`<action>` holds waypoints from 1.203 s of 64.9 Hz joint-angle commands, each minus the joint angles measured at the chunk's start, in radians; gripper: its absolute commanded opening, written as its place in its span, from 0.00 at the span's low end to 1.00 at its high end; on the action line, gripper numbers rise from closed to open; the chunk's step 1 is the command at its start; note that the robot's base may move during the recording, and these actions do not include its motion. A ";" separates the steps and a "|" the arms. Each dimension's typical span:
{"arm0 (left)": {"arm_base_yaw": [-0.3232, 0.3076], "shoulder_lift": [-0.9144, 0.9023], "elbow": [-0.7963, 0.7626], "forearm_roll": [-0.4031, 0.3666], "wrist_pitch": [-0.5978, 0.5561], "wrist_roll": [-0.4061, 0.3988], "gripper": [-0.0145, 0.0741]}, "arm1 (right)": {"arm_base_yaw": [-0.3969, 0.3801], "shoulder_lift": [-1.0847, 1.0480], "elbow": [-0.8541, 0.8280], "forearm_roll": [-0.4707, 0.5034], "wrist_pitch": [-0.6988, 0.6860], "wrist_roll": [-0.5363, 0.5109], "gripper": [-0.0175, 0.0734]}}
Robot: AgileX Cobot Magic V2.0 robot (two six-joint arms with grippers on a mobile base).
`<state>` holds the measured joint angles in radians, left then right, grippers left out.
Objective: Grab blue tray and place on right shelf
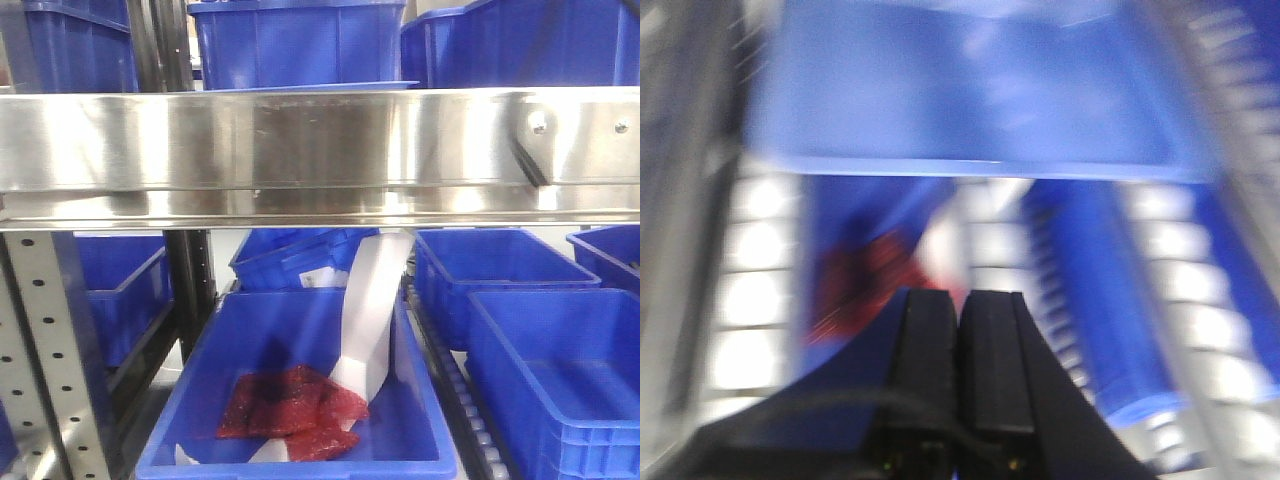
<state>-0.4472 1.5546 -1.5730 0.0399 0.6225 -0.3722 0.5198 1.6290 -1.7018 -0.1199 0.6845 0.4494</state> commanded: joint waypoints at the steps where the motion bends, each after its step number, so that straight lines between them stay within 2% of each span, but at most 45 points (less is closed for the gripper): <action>1: -0.009 -0.115 0.089 -0.007 -0.221 -0.020 0.11 | 0.012 -0.148 0.123 -0.048 -0.234 -0.018 0.25; 12: -0.011 -0.271 0.339 0.009 -0.460 -0.018 0.11 | 0.013 -0.331 0.427 -0.117 -0.447 -0.019 0.25; 18: -0.011 -0.367 0.478 0.009 -0.622 -0.018 0.11 | 0.013 -0.421 0.551 -0.149 -0.497 -0.019 0.25; 33: -0.011 -0.570 0.782 0.065 -0.857 -0.018 0.11 | 0.013 -0.627 0.772 -0.173 -0.554 -0.019 0.25; 39: -0.011 -0.666 0.884 0.067 -0.872 -0.018 0.11 | 0.013 -0.713 0.848 -0.188 -0.573 -0.025 0.25; 45: -0.011 -0.755 0.960 0.074 -0.872 -0.018 0.11 | 0.013 -0.789 0.919 -0.251 -0.610 -0.046 0.25; 53: -0.011 -0.871 1.054 0.142 -0.872 -0.018 0.11 | 0.013 -0.893 0.993 -0.264 -0.616 -0.046 0.25; 68: -0.011 -1.006 1.140 0.248 -0.868 -0.018 0.11 | 0.013 -1.038 1.065 -0.264 -0.547 -0.046 0.25; 78: -0.011 -1.051 1.145 0.248 -0.893 -0.018 0.11 | 0.013 -1.088 1.065 -0.264 -0.545 -0.045 0.25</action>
<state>-0.4492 0.5147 -0.4004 0.2843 -0.1592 -0.3862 0.5333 0.5528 -0.6099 -0.3661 0.2100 0.4140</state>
